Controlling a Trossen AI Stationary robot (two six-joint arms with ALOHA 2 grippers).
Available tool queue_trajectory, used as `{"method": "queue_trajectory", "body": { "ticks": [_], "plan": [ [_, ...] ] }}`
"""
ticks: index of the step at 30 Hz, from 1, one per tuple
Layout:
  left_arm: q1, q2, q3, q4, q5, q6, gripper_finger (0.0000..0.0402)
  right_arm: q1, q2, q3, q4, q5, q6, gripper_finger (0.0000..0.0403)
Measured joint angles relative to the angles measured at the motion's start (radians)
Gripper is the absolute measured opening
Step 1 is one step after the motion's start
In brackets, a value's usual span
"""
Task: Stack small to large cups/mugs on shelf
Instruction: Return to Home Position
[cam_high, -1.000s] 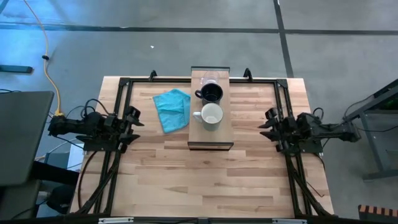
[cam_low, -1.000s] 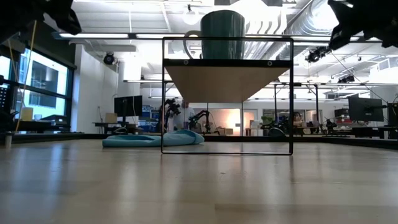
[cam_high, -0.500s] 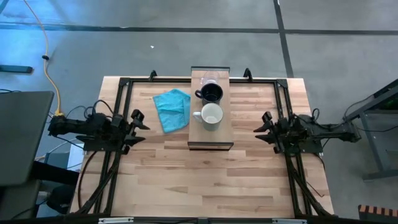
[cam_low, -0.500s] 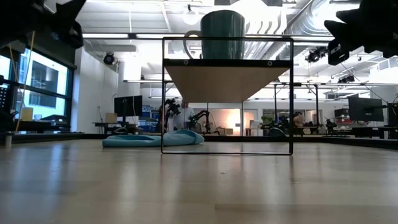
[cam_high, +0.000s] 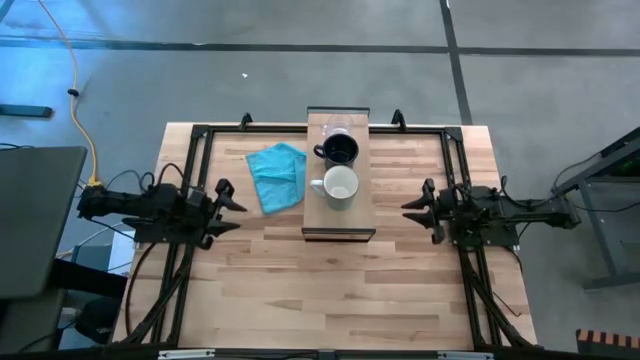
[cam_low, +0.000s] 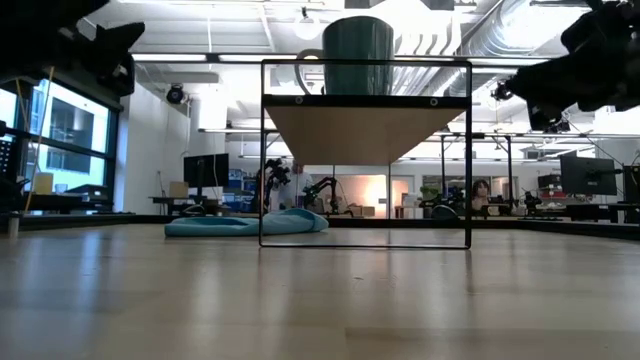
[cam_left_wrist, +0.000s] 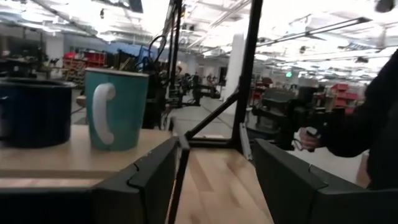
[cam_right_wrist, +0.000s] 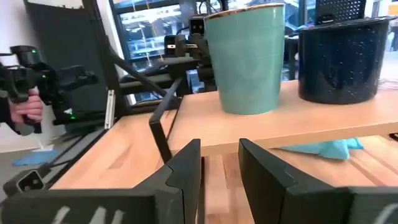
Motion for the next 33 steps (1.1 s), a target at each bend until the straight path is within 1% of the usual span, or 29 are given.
{"method": "queue_trajectory", "body": {
  "ticks": [4,11,19,22,25,29,33],
  "plan": [
    [0.000,0.000,0.000,-0.024,-0.038,0.007,0.0200,0.000,0.000,0.000,0.001,0.005,-0.012,0.0101],
    [0.000,0.000,0.000,-0.030,-0.083,0.063,0.0200,0.000,0.000,0.000,0.000,0.007,-0.025,0.0101],
    [0.000,0.000,0.000,-0.062,-0.089,0.096,0.0200,0.000,0.000,0.000,-0.001,0.007,-0.040,0.0101],
    [0.000,0.000,-0.004,-0.071,-0.128,0.104,0.0200,0.000,0.000,0.000,-0.001,0.007,-0.039,0.0101],
    [0.000,0.000,-0.004,-0.079,-0.151,0.146,0.0200,0.000,0.000,0.000,-0.002,0.007,-0.037,0.0101],
    [0.000,0.000,-0.004,-0.083,-0.152,0.193,0.0200,0.000,0.000,0.000,-0.002,0.007,-0.037,0.0101],
    [0.000,0.000,-0.004,-0.122,-0.155,0.209,0.0200,0.000,0.000,0.000,-0.002,0.007,-0.044,0.0101]
  ]
}}
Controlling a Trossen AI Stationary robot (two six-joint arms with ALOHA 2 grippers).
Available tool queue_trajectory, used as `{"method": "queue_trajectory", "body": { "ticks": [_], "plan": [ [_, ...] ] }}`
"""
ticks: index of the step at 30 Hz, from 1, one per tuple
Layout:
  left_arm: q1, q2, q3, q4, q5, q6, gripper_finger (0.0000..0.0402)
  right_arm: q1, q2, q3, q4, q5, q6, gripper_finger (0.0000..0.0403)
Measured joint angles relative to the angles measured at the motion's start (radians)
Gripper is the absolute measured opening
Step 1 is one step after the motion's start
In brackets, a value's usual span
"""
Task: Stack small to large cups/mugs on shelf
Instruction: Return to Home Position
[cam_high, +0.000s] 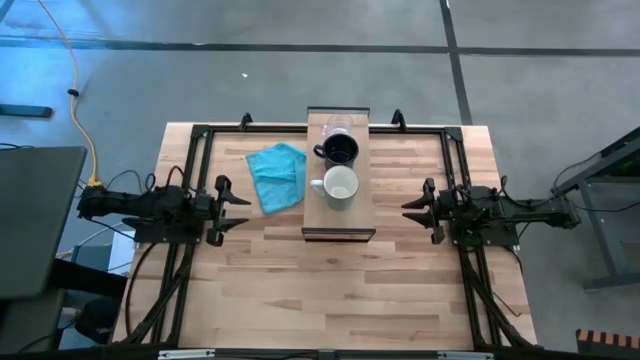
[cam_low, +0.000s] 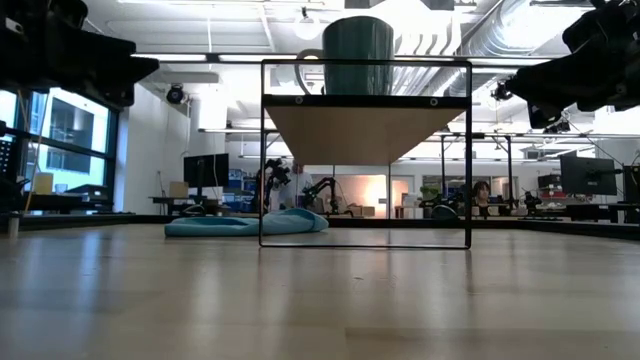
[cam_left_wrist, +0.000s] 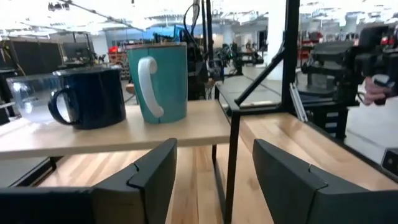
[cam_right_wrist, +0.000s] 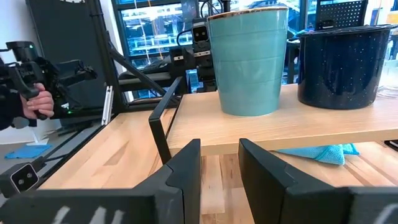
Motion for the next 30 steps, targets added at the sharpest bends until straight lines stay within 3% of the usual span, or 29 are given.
{"method": "queue_trajectory", "body": {
  "ticks": [11,26,30],
  "plan": [
    [0.000,0.001,0.000,-0.035,0.014,0.025,0.0200,0.000,0.000,0.000,0.000,-0.001,0.000,0.0101],
    [0.000,0.094,-0.001,-0.035,0.017,0.018,0.0200,0.000,0.000,0.000,-0.001,-0.003,0.068,0.0101],
    [0.000,0.094,-0.001,-0.033,0.054,0.099,0.0200,0.000,0.000,0.000,-0.001,-0.003,0.068,0.0101]
  ]
}}
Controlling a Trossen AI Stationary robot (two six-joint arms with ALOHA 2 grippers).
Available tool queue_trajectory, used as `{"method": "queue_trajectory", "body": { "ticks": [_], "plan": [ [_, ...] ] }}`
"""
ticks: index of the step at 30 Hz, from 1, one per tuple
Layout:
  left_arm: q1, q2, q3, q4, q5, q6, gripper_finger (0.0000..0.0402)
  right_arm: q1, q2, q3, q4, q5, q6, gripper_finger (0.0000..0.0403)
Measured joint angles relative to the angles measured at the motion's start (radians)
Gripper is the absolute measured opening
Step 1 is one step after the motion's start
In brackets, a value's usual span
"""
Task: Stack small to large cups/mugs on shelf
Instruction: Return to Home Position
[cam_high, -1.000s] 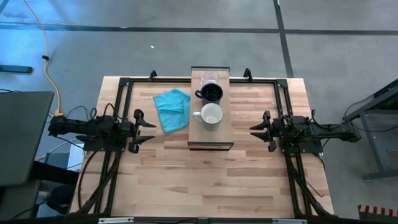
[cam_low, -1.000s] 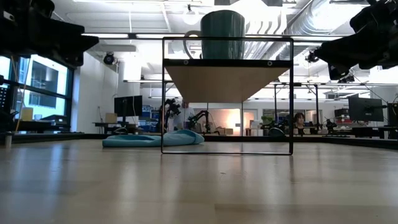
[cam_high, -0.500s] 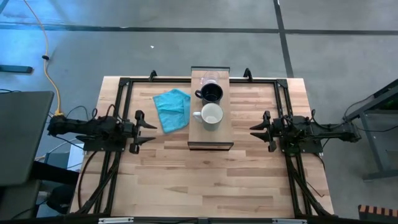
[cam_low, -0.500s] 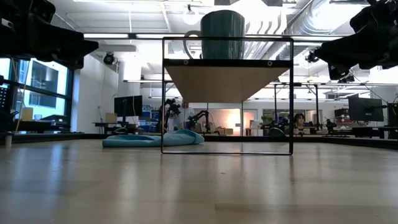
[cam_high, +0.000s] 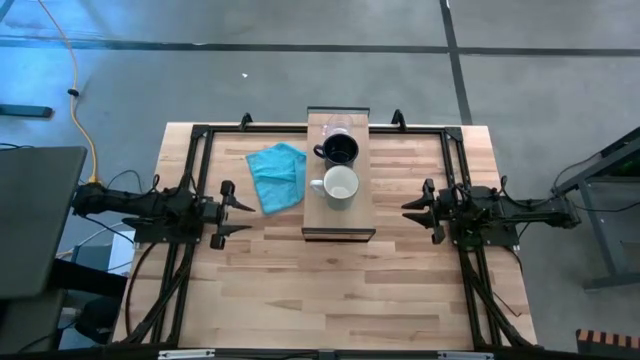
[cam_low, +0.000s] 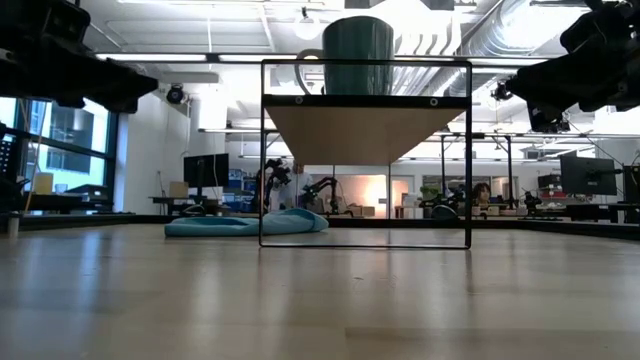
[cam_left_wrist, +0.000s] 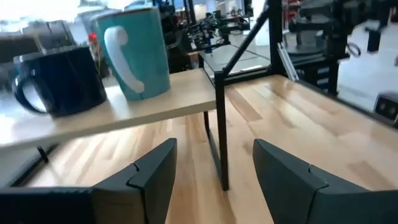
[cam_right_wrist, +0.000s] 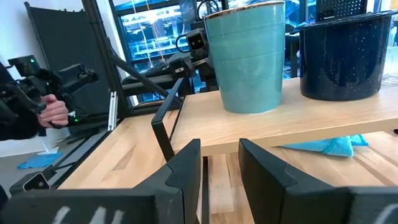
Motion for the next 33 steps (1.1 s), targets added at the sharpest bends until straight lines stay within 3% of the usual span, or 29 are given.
{"method": "queue_trajectory", "body": {
  "ticks": [9,17,25,30,33],
  "plan": [
    [0.001,-0.013,0.000,0.088,-0.015,0.210,0.0200,0.000,0.000,0.000,0.000,0.000,0.000,0.0101],
    [0.001,-0.022,0.000,0.047,0.116,0.184,0.0200,0.000,0.000,0.000,0.000,0.000,0.000,0.0101],
    [0.001,-0.062,0.000,0.034,0.118,0.212,0.0200,0.000,0.000,0.000,0.000,0.000,0.000,0.0101],
    [0.001,-0.093,0.029,-0.076,0.153,0.174,0.0200,0.000,0.000,0.000,0.000,0.000,0.000,0.0101],
    [0.001,-0.094,0.055,-0.139,0.226,0.165,0.0200,0.000,0.000,0.000,0.000,0.000,0.000,0.0101]
  ]
}}
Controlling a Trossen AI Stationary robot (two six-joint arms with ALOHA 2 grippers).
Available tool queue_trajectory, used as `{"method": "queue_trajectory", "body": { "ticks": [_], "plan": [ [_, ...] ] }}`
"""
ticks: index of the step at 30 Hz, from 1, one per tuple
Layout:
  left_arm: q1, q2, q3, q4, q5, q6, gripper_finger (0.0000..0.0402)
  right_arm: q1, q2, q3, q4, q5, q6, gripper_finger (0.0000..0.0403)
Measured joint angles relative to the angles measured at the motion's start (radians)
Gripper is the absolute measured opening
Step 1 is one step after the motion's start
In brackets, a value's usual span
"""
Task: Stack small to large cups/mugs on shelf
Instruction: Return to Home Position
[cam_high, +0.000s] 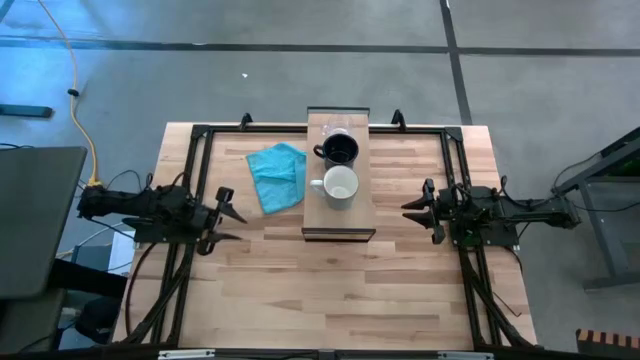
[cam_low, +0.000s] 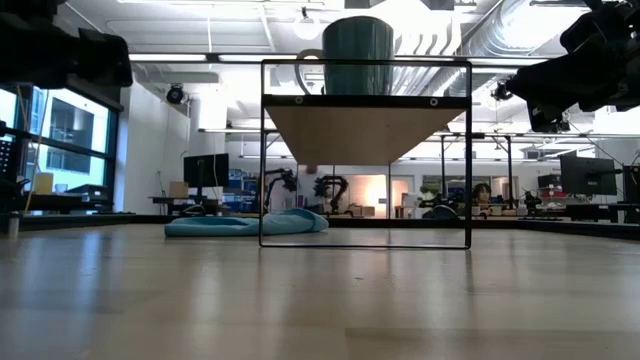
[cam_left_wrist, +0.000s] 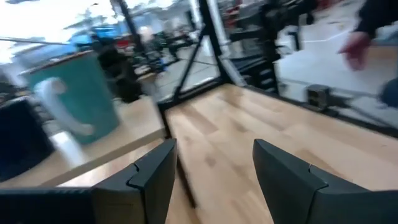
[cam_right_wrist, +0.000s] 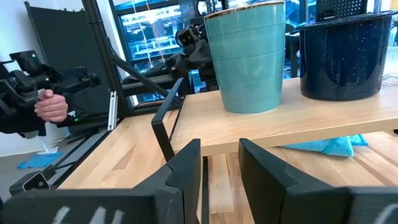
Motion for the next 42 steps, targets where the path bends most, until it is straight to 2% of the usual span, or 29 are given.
{"method": "queue_trajectory", "body": {
  "ticks": [3,8,11,16,27,33,42],
  "plan": [
    [0.000,0.000,0.012,-0.010,0.054,-0.011,0.0200,0.000,0.000,0.000,0.000,0.000,0.000,0.0101],
    [0.000,0.000,0.010,-0.040,0.050,-0.039,0.0200,0.000,0.000,0.000,0.000,0.001,0.000,0.0101],
    [0.000,0.000,0.004,-0.029,0.015,-0.049,0.0200,0.000,0.000,0.000,0.000,0.000,0.000,0.0101],
    [0.000,0.001,-0.056,0.141,-0.110,-0.056,0.0200,0.000,0.000,0.000,0.000,0.000,0.000,0.0101],
    [0.000,0.000,-0.056,0.152,-0.070,-0.052,0.0200,0.000,0.000,0.000,0.000,0.000,0.000,0.0101],
    [-0.001,0.000,-0.056,0.140,-0.141,-0.065,0.0200,0.000,0.000,0.000,0.000,0.000,0.000,0.0101],
    [-0.001,0.000,-0.055,0.131,-0.148,-0.064,0.0200,0.000,0.000,0.000,0.000,0.000,0.000,0.0101]
  ]
}}
